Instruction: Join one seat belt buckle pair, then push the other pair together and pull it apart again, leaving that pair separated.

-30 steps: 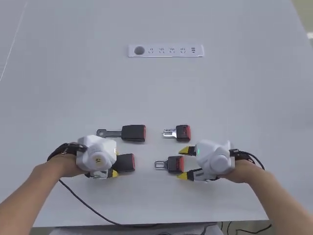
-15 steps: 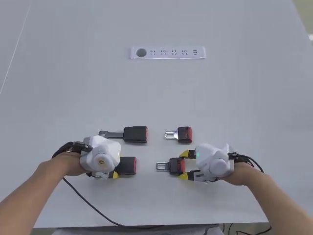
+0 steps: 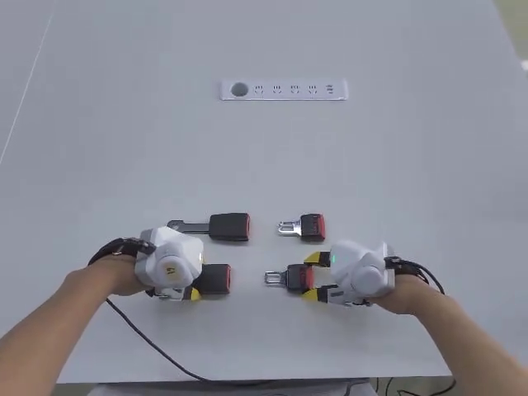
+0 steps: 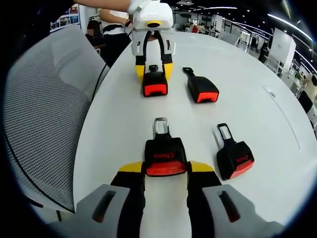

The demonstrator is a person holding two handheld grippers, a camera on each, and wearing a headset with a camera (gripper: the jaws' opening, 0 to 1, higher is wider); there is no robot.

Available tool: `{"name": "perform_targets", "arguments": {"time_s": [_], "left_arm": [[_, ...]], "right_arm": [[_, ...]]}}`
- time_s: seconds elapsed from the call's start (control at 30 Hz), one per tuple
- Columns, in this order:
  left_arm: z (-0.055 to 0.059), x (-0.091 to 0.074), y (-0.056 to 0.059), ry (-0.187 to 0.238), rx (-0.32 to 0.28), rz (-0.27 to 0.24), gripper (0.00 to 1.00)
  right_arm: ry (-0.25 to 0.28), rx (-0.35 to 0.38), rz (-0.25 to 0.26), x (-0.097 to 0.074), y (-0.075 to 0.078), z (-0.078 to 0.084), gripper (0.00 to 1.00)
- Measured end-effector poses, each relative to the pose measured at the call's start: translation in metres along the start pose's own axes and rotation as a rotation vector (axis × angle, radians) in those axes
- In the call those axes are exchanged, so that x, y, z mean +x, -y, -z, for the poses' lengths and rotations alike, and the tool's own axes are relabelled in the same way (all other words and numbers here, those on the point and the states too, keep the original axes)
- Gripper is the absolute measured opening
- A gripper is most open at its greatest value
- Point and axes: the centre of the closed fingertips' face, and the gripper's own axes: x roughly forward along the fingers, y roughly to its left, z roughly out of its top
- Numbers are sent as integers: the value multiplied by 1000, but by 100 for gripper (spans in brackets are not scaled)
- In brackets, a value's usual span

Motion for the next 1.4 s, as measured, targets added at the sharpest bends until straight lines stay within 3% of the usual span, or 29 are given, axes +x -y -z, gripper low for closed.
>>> {"name": "perform_targets", "arguments": {"time_s": [0.37, 1.4], "left_arm": [[0, 0, 0, -6, -6, 4, 32], [0, 0, -1, -18, -6, 7, 32]], "right_arm": [[-6, -7, -9, 3, -1, -5, 30], [12, -31, -23, 27, -6, -38, 30]]}}
